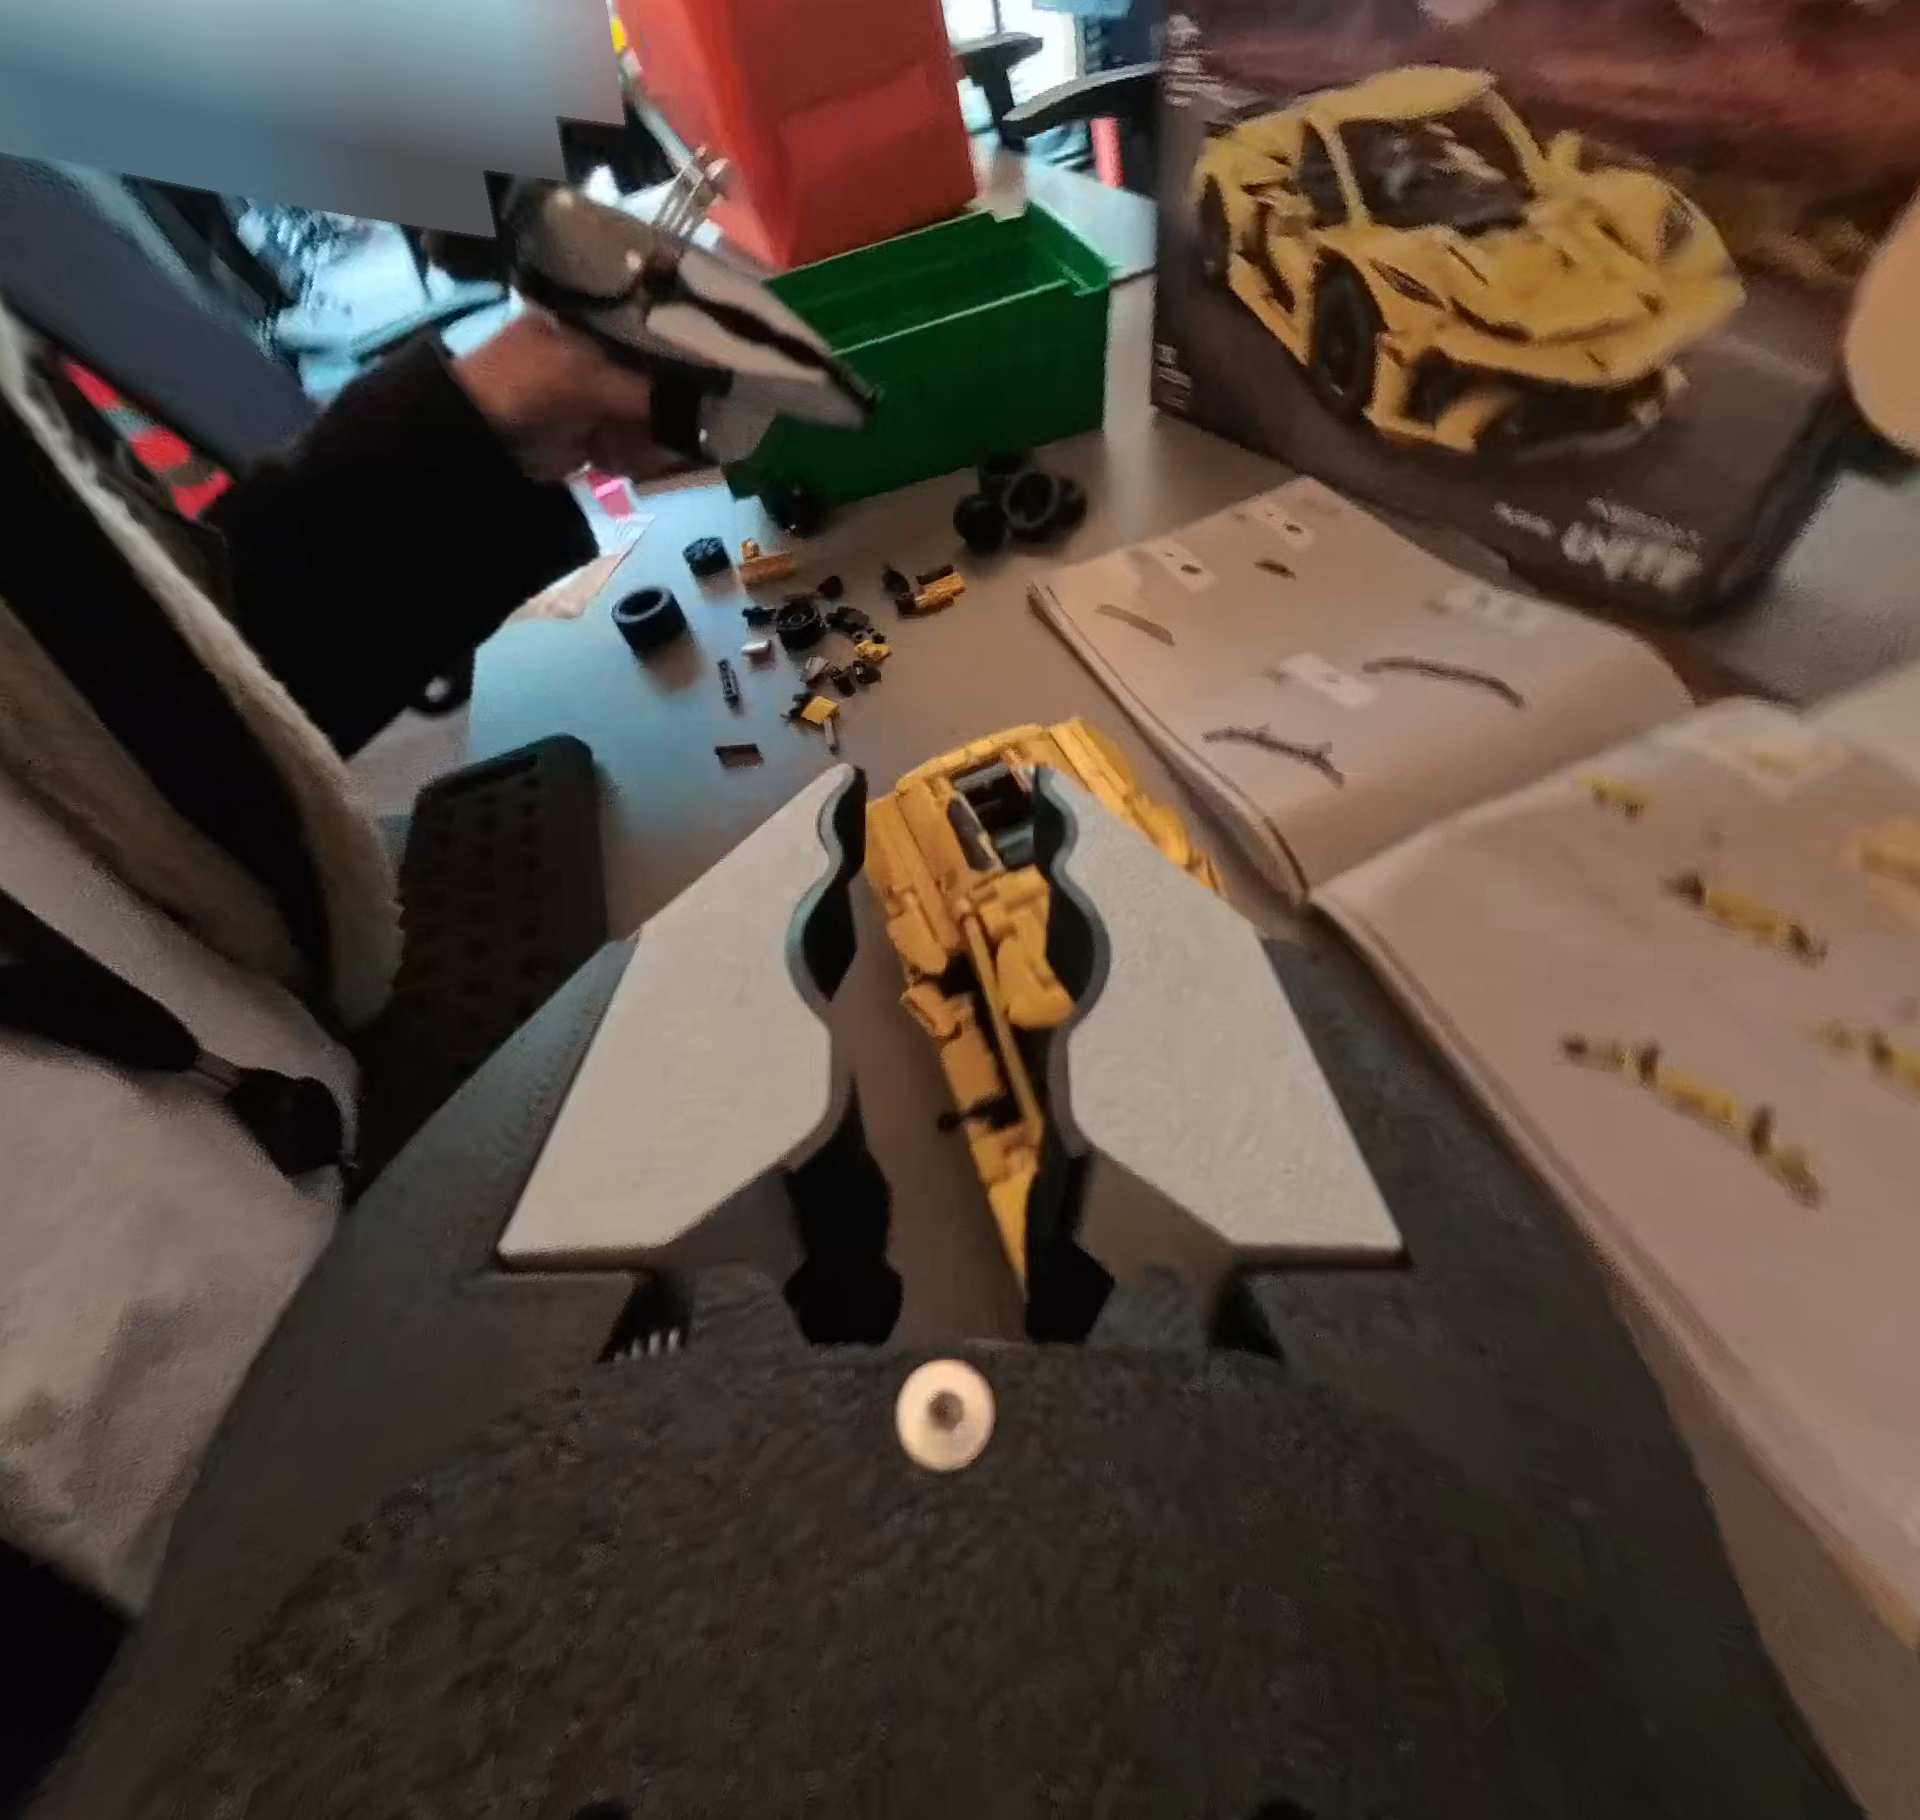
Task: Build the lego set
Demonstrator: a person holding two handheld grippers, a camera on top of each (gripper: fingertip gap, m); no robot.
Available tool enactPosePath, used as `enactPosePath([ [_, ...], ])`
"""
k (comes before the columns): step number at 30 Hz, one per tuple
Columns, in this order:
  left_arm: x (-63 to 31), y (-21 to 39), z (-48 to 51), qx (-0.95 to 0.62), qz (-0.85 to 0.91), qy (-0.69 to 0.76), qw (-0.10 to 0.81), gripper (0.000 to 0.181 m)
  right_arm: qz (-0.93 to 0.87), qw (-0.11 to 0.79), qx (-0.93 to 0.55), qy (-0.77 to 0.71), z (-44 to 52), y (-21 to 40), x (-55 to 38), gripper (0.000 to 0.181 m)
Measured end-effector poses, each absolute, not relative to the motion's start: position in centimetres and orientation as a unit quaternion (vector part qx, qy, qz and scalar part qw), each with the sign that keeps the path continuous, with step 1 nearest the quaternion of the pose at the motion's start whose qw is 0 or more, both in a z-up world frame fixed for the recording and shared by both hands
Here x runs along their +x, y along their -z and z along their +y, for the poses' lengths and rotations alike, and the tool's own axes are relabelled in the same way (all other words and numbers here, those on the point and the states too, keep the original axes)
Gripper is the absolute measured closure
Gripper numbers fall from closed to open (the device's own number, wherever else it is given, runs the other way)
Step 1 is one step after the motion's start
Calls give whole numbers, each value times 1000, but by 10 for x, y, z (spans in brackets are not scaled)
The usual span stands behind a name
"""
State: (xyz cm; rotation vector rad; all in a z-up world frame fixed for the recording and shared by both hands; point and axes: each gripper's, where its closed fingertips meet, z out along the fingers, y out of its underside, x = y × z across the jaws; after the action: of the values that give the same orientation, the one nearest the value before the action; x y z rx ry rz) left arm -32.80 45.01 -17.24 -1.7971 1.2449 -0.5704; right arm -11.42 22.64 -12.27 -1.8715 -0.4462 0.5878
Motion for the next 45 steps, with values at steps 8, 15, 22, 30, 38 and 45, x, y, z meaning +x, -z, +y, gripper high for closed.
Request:
enactPosePath([
  [8, -217, 125, 356, -580, 470, 422, 515, 166, -307, 595, -685, -287, 295, 140, -197, 133],
  [15, -193, 134, 325, -528, 525, 402, 532, 165, -159, 582, -680, -416, 298, 135, -192, 131],
  [22, -181, 135, 308, -489, 539, 387, 565, 165, -183, 588, -667, -419, 290, 126, -202, 126],
  [30, -181, 138, 301, -493, 528, 438, 535, 166, -211, 597, -668, -391, 287, 125, -206, 123],
  [38, -181, 144, 298, -498, 532, 447, 519, 165, -230, 576, -681, -389, 283, 131, -209, 118],
  [45, -197, 104, 280, -424, 433, 633, 482, 166, -211, 581, -633, -467, 270, 104, -197, 133],
])
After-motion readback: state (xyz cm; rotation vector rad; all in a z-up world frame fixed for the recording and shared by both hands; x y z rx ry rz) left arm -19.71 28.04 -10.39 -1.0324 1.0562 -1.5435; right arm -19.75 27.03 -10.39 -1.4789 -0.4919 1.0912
